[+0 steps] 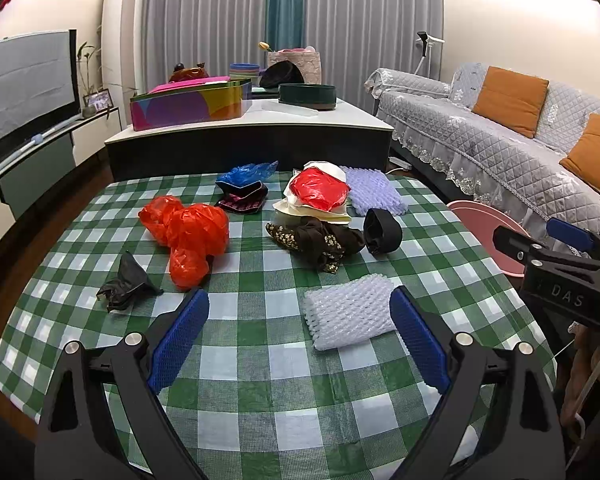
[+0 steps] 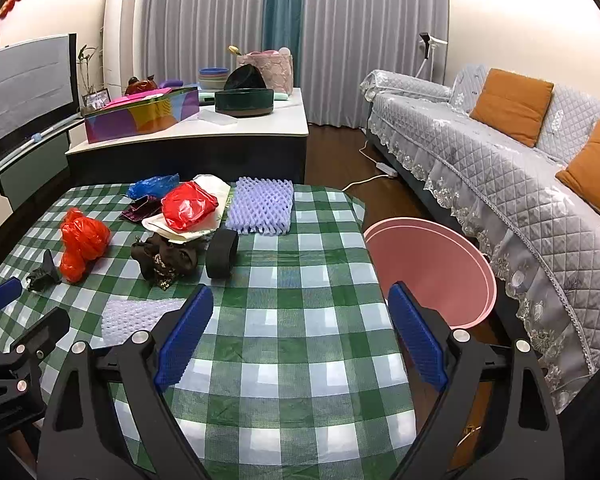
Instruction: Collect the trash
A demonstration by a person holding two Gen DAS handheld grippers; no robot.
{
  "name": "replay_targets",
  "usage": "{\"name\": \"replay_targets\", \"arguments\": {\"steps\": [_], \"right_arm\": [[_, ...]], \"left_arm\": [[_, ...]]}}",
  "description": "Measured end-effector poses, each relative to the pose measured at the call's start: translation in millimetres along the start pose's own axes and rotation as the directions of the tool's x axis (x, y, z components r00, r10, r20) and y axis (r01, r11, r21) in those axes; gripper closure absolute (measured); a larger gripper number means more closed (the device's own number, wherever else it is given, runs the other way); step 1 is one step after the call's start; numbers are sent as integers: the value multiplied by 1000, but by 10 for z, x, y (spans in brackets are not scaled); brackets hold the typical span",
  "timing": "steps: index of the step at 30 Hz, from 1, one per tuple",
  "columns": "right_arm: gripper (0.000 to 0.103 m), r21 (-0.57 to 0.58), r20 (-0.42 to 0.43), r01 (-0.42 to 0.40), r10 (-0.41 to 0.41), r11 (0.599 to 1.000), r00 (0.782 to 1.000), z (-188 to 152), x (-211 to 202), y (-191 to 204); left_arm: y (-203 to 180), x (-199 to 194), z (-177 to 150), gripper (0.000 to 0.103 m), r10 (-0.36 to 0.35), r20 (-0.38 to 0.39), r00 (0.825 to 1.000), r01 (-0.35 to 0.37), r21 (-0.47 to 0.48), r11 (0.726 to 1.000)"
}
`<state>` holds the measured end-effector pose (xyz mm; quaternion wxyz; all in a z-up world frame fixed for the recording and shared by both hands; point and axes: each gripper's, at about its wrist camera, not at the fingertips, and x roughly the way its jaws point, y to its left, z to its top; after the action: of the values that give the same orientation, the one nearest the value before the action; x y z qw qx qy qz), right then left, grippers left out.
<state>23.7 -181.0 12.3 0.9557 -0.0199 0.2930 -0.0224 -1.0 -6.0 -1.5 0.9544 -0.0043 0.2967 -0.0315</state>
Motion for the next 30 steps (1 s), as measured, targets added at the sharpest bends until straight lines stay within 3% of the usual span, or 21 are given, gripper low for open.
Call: {"name": "replay_targets", "arguments": {"steps": [30], "right_arm": [[16, -1, -10, -13, 13, 1000, 1000, 30, 7, 48]], "left_arm": [[46, -9, 26, 14, 4, -5, 1000, -4, -10, 1000]]}}
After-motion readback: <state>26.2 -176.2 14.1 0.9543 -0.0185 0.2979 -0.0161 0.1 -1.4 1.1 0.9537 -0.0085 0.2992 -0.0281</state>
